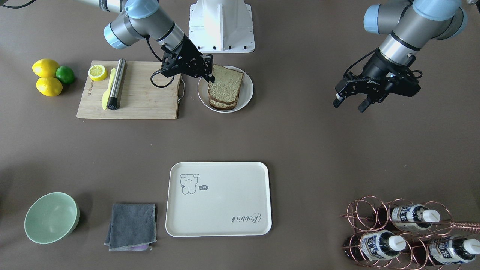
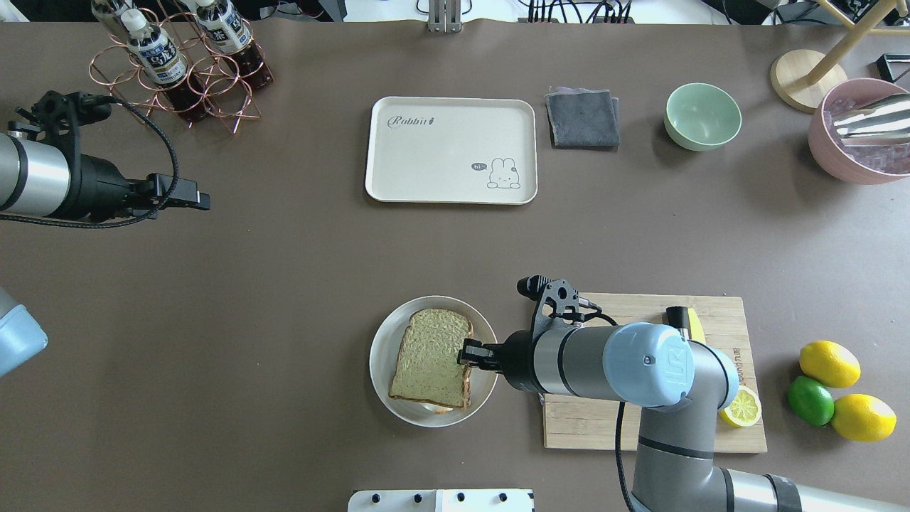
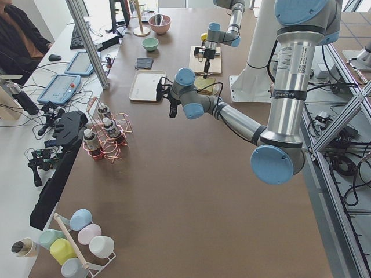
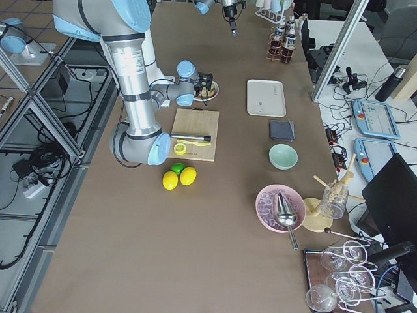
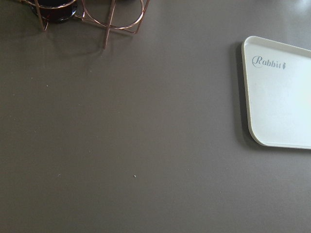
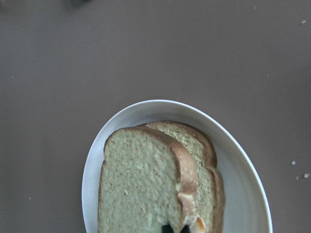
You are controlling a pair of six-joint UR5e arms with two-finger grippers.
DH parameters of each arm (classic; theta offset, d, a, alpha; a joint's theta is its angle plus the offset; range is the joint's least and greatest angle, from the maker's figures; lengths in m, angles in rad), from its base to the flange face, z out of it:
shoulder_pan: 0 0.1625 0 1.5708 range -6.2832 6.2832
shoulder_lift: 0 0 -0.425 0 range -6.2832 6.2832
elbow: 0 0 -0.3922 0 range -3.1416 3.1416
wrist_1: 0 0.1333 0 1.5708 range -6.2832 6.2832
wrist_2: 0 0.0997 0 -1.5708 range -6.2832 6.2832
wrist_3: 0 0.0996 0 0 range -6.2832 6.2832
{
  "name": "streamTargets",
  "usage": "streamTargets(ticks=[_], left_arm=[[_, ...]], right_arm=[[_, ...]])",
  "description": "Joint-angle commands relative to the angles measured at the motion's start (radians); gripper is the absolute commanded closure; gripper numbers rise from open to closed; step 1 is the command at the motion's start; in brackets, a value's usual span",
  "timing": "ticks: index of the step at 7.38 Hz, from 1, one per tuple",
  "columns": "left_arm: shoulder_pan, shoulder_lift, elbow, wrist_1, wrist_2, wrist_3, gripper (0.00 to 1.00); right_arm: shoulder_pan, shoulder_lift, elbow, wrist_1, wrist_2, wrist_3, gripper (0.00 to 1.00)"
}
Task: Make sandwich and place on tray
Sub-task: 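Lift the bread slice and lay it on the egg-topped bread on the plate, then release the bread and raise the right gripper while the left gripper approaches the plate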
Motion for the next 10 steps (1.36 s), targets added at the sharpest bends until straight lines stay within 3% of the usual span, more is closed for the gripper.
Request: streamTargets(ticks=[1, 5, 7, 10], left_arm=[[0.000, -0.004, 0.002, 0.000, 0.000, 0.000, 0.03], [0.033, -0.069, -0.015, 0.000, 0.005, -0.131, 0.03], [0.154, -0.117, -0.018, 0.000, 0.142, -0.211, 0.03], [0.381, -0.131, -0.059, 0.000, 0.382, -0.345, 0.03]], right_arm=[[0.010, 0.002, 0.007, 0.001, 0.000, 0.007, 0.01], [0.093, -0.009, 0.087, -0.010, 0.035, 0.011, 0.01], [0.224, -0.009, 0.087, -0.080, 0.150, 0.014, 0.01], [0.459, -0.018, 0.086, -0.215, 0.389, -0.043, 0.01]])
